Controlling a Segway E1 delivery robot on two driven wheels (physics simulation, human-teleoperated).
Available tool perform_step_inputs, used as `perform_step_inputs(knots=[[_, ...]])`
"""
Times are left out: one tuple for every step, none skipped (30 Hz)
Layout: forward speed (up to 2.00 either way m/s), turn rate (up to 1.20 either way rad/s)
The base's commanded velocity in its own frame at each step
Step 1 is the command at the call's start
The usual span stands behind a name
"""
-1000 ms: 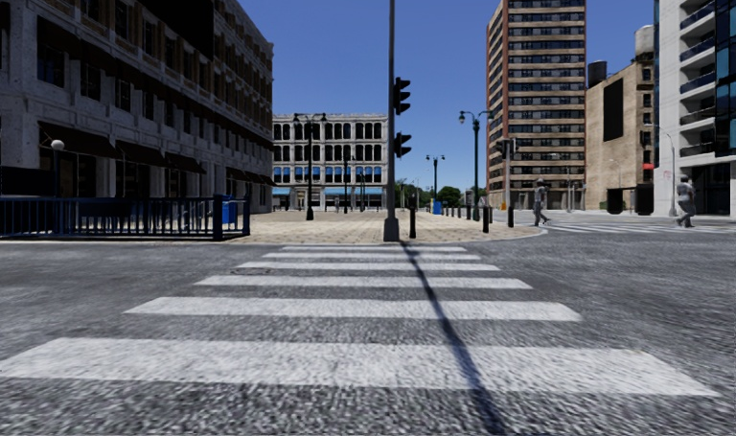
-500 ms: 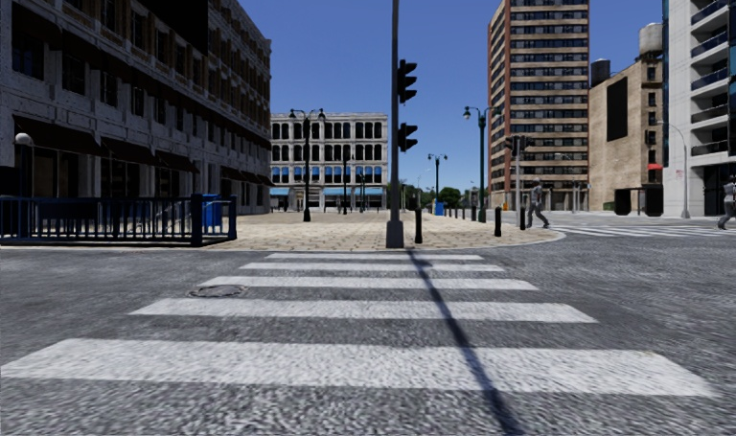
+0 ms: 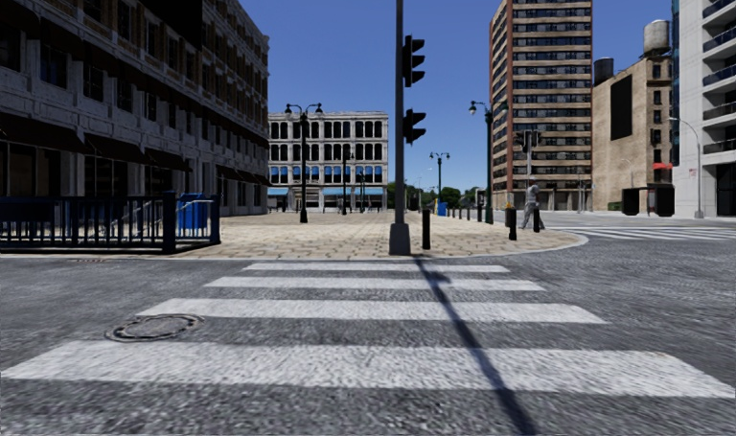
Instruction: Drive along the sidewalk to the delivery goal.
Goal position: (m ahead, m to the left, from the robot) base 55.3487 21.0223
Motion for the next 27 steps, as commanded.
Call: perform_step_inputs(knots=[[2.00,0.00],[2.00,0.00],[2.00,0.00],[2.00,0.00],[2.00,0.00],[2.00,0.00],[2.00,0.00],[2.00,0.00],[2.00,0.00],[2.00,0.00],[2.00,0.00],[2.00,0.00],[2.00,0.00],[2.00,0.00],[2.00,0.00],[2.00,0.00],[2.00,0.64],[2.00,0.81],[2.00,0.84],[2.00,0.34],[2.00,0.00],[2.00,0.00],[2.00,0.00],[2.00,0.00],[2.00,0.00],[2.00,0.00],[2.00,0.00]])
